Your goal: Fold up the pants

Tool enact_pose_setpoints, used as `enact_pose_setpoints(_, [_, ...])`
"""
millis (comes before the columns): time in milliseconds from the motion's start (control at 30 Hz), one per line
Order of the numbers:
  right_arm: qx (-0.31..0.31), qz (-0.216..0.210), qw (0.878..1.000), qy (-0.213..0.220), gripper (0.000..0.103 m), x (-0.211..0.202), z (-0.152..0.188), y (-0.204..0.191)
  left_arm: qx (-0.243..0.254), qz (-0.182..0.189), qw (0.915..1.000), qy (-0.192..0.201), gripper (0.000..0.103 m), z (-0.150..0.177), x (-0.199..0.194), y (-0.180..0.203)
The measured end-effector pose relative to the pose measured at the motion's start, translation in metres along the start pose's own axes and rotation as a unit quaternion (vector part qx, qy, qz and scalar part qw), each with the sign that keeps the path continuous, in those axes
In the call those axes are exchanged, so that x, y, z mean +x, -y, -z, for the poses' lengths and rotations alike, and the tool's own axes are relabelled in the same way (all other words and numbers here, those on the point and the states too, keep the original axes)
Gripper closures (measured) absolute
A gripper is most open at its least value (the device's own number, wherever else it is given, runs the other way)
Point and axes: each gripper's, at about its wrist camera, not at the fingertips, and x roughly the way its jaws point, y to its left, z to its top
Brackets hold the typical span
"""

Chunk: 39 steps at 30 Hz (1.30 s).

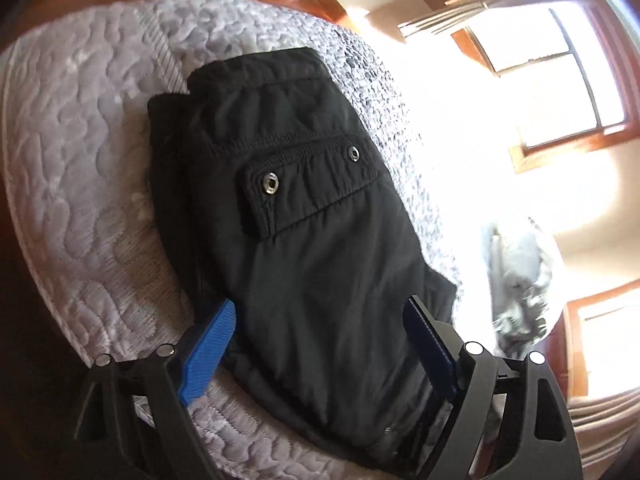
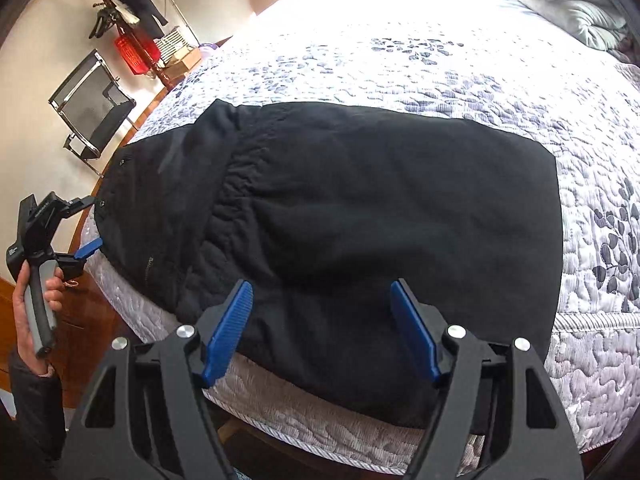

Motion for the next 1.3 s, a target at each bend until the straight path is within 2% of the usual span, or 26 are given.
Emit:
enact_pose_setpoints(133, [-0.002,0.008,1.000,-0.006,0.032,0.010,0.002,-0.001,-0.053,0.069,0.9960,-0.021,0.018,-0.013,-0.002,-0.027])
enact_pose_setpoints(267, [-0.004,0.012,1.000,-0.009,0.031,0.014,0.002,-0.001,-0.084,0.094,0.9915,-0.034,0.021,-0.015,-0.001,-0.047])
enact_pose_setpoints(333, [-0.006,0.015,1.000,-0.010,0.031,0.015,0.003,-0.002,-0.092,0.087,0.9911,-0.039,0.030,-0.015,-0.004,-0.053])
enact_pose_setpoints(500, [-0.009,0.015,1.000,-0.013,0.031,0.017,0.003,-0.001,-0.082,0.055,0.9944,-0.037,0.029,-0.015,-0.026,-0.066])
enact_pose_setpoints(567, [-0.009,0.016,1.000,-0.015,0.030,0.019,0.003,-0.001,-0.086,0.054,0.9940,-0.041,0.029,-0.015,-0.029,-0.075])
enact_pose_setpoints(633, [-0.010,0.019,1.000,-0.016,0.028,0.020,0.003,-0.002,-0.101,0.035,0.9935,-0.040,0.029,-0.012,-0.037,-0.090])
enact_pose_setpoints(767, [-0.026,0.028,0.999,-0.018,0.027,0.023,0.004,-0.006,-0.106,0.044,0.9923,-0.047,0.029,-0.009,-0.032,-0.100])
enact_pose_setpoints(900, [-0.027,0.031,0.999,-0.020,0.027,0.024,0.003,-0.007,-0.105,0.064,0.9917,-0.037,0.029,-0.014,-0.016,-0.093])
enact_pose_setpoints(1067, [-0.030,0.032,0.999,-0.021,0.027,0.025,0.004,-0.006,-0.118,0.111,0.9862,-0.034,0.031,-0.016,-0.003,-0.093])
enact_pose_setpoints(1133, [-0.030,0.033,0.999,-0.022,0.025,0.026,0.003,-0.006,-0.132,0.104,0.9852,-0.034,0.060,-0.016,0.008,-0.101])
enact_pose_setpoints(1167, [-0.031,0.034,0.999,-0.023,0.025,0.026,0.003,-0.007,-0.138,0.099,0.9849,-0.034,0.071,-0.011,0.006,-0.107])
enact_pose_setpoints(1300, [-0.034,0.034,0.999,-0.024,0.023,0.028,0.003,-0.007,-0.130,0.087,0.9872,-0.029,0.084,-0.004,0.005,-0.105])
